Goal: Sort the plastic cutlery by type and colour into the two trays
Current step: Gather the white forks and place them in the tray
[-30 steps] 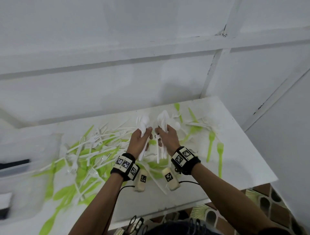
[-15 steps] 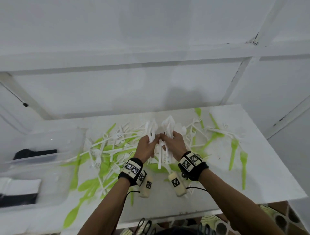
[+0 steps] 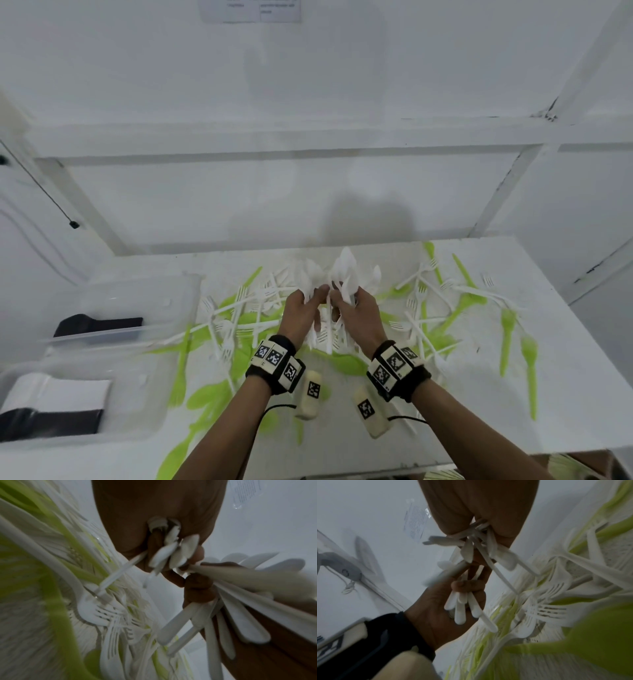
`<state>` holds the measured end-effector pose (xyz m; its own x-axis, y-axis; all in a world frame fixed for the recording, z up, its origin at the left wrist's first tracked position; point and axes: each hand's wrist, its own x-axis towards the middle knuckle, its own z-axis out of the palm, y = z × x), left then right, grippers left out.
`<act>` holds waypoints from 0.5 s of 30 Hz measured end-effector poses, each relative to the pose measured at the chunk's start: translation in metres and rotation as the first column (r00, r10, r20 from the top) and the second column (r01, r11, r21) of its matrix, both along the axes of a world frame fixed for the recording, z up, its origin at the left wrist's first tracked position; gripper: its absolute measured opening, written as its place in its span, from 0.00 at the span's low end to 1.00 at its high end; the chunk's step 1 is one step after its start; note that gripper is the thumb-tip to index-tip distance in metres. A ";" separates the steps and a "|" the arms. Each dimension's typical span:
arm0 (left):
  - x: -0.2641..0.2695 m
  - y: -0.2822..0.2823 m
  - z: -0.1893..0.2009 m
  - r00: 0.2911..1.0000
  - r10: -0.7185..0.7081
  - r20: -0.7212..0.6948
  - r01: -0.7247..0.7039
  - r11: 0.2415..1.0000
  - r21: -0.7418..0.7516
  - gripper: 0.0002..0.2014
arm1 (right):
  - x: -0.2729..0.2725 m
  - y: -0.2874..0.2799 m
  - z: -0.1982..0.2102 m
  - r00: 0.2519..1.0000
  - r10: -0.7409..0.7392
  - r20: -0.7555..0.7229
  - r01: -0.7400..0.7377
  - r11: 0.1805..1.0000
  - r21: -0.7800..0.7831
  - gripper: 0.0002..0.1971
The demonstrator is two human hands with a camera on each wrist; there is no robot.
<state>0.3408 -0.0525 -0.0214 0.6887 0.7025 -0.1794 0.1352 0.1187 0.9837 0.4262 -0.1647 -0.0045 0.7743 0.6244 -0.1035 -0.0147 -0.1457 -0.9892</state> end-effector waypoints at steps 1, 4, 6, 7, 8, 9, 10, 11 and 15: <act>-0.001 0.001 0.000 1.000 -0.021 0.011 0.021 1.000 -0.016 0.37 | 0.001 0.002 0.001 1.000 0.011 0.006 -0.011 1.000 -0.012 0.07; -0.004 0.001 0.005 0.999 -0.035 -0.030 0.034 0.999 -0.030 0.35 | 0.004 0.005 0.004 0.998 0.061 0.008 -0.061 0.996 -0.069 0.08; -0.003 -0.001 0.009 0.997 -0.007 -0.076 0.006 1.000 -0.020 0.25 | 0.005 0.003 0.007 0.995 0.096 0.015 -0.094 0.991 -0.093 0.13; -0.003 -0.003 0.013 0.997 -0.008 -0.073 0.008 1.000 -0.007 0.24 | 0.005 0.002 0.009 0.993 0.117 0.012 -0.115 0.989 -0.093 0.14; -0.003 -0.003 0.016 0.998 -0.008 -0.064 0.009 1.000 0.003 0.22 | 0.006 0.001 0.012 0.988 0.152 0.008 -0.151 0.985 -0.083 0.14; -0.003 -0.002 0.016 0.998 0.004 -0.056 -0.004 1.000 0.010 0.19 | 0.007 0.000 0.014 0.980 0.200 0.013 -0.198 0.977 -0.078 0.11; -0.003 -0.001 0.017 0.999 0.021 -0.048 -0.021 1.000 0.003 0.16 | 0.009 -0.001 0.016 0.969 0.248 0.021 -0.245 0.966 -0.082 0.08; -0.001 0.000 0.016 0.998 0.047 -0.037 -0.048 0.999 -0.018 0.13 | 0.010 -0.001 0.019 0.958 0.285 0.032 -0.281 0.955 -0.093 0.07; 0.008 -0.004 0.018 0.979 0.205 -0.018 -0.206 0.973 -0.105 0.13 | 0.016 0.000 0.021 0.949 0.299 0.101 -0.285 0.949 -0.133 0.09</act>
